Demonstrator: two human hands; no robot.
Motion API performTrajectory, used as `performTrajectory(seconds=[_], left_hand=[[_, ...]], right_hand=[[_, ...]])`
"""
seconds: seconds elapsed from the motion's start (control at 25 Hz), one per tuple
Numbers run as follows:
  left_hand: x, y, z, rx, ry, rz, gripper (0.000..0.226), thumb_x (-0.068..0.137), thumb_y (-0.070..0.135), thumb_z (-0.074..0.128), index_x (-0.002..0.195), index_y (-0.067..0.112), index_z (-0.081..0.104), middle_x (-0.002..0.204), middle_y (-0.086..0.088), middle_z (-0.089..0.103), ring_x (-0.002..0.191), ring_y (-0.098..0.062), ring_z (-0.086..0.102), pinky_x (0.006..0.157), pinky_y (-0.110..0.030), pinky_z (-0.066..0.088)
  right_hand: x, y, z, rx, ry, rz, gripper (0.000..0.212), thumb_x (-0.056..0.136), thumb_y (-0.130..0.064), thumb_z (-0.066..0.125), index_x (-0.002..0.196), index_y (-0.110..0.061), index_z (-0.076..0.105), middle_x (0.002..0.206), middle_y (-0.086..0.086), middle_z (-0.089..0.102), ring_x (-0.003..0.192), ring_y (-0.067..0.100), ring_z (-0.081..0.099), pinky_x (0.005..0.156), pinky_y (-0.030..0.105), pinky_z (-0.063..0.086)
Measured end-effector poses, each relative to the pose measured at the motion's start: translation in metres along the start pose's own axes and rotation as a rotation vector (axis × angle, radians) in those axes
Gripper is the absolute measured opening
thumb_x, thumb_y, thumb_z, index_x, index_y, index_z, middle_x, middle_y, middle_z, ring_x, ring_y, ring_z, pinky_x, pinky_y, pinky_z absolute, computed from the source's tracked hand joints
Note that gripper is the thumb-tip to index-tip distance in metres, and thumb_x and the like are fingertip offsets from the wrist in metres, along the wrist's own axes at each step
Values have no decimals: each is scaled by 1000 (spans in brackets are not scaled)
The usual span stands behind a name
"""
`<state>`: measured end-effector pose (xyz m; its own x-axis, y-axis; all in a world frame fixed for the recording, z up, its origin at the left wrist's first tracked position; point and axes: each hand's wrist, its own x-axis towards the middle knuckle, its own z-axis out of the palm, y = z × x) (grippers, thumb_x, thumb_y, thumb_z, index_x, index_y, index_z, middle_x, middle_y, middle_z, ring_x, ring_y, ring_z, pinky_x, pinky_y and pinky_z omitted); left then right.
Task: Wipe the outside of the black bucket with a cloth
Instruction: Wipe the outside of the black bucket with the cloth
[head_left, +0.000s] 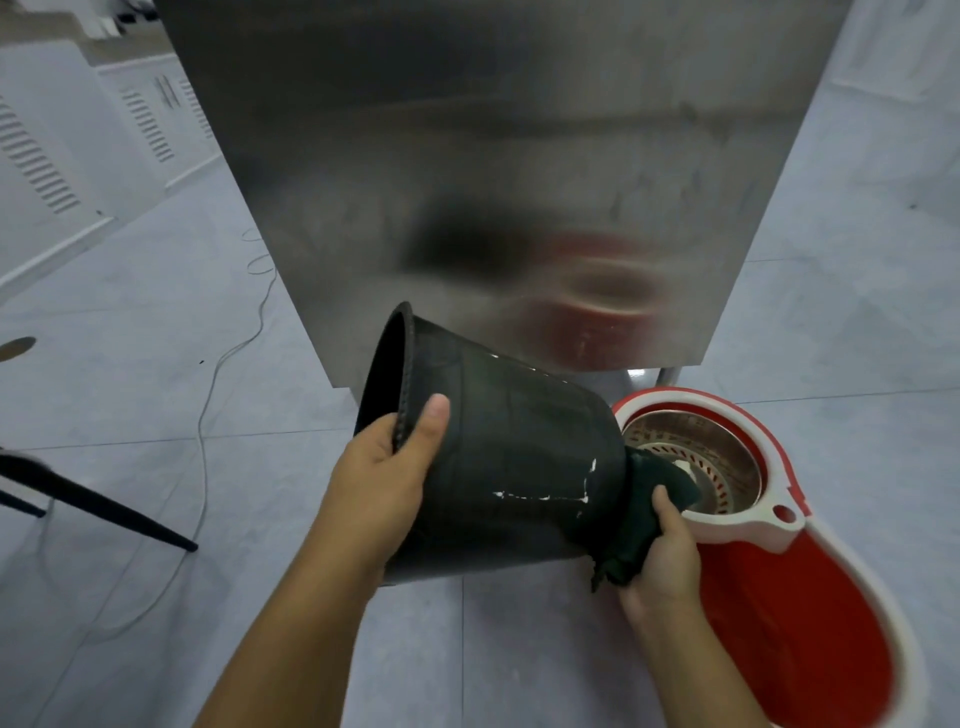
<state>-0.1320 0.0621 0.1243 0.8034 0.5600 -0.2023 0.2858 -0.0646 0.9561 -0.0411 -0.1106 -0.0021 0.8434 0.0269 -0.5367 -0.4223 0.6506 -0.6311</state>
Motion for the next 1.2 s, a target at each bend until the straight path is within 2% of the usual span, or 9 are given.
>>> performTrajectory(seconds=[0.08, 0.2, 0.36, 0.48, 0.68, 0.76, 0.88, 1.0, 1.2], left_hand=[[6, -2, 12, -24, 221, 14, 40, 91, 54, 43, 93, 24, 68, 92, 3, 71, 88, -14, 65, 66, -25, 49], [9, -5, 13, 11, 306, 58, 37, 97, 46, 40, 89, 21, 66, 87, 1, 68, 85, -16, 62, 63, -26, 46], [5, -7, 20, 89, 295, 105, 38, 96, 45, 40, 82, 18, 63, 82, -6, 67, 77, -16, 61, 63, -33, 51], [3, -7, 24, 74, 283, 99, 41, 96, 45, 40, 84, 14, 64, 81, -10, 67, 74, -20, 62, 68, -39, 53], [0, -2, 19, 37, 263, 119, 30, 96, 44, 39, 72, 33, 55, 83, 11, 62, 80, -6, 57, 63, -23, 45], [1, -3, 19, 20, 263, 117, 29, 96, 44, 39, 75, 34, 55, 85, 12, 62, 80, -5, 56, 64, -22, 45], [4, -7, 22, 57, 239, 115, 30, 96, 44, 39, 81, 28, 59, 88, 2, 67, 81, -11, 60, 70, -28, 53], [1, -8, 22, 93, 195, 113, 31, 96, 45, 40, 77, 30, 59, 87, 1, 68, 82, -14, 63, 74, -34, 56], [-5, -1, 4, 139, 155, 206, 29, 93, 46, 42, 75, 31, 59, 85, 7, 67, 80, -8, 61, 62, -20, 47]], right_hand=[[-2, 9, 4, -87, -26, -110, 22, 103, -33, 45, 113, -24, 63, 115, 1, 68, 114, 26, 61, 85, 38, 51], [-7, 36, 0, -529, -23, -492, 41, 103, -38, 43, 144, -32, 40, 142, -7, 49, 137, 18, 42, 110, 23, 36], [-34, 79, 0, -956, -327, -831, 70, 96, -30, 48, 157, -20, 17, 168, -5, 11, 155, 17, 3, 124, 30, -3], [-45, 65, 37, -972, -532, -1090, 63, 94, -24, 42, 154, -13, 29, 165, -5, 25, 154, 16, 12, 124, 36, -1], [2, 24, 14, -806, -221, -788, 43, 97, -38, 45, 139, -49, 41, 144, -8, 53, 137, 15, 46, 117, 40, 34], [-12, 48, -9, -916, -106, -739, 56, 95, -40, 46, 148, -45, 31, 157, -9, 39, 148, 19, 32, 121, 40, 26], [-61, 89, 9, -993, -430, -818, 81, 91, -27, 47, 151, -56, 0, 163, -31, -3, 151, -1, -9, 124, 36, -5], [-55, 68, 42, -981, -499, -1051, 61, 94, -26, 41, 154, -26, 29, 163, -10, 28, 153, 12, 16, 125, 34, 1], [-5, 6, 39, -811, -115, -552, 42, 100, -43, 40, 139, -29, 46, 141, 2, 54, 135, 26, 46, 114, 45, 32]])
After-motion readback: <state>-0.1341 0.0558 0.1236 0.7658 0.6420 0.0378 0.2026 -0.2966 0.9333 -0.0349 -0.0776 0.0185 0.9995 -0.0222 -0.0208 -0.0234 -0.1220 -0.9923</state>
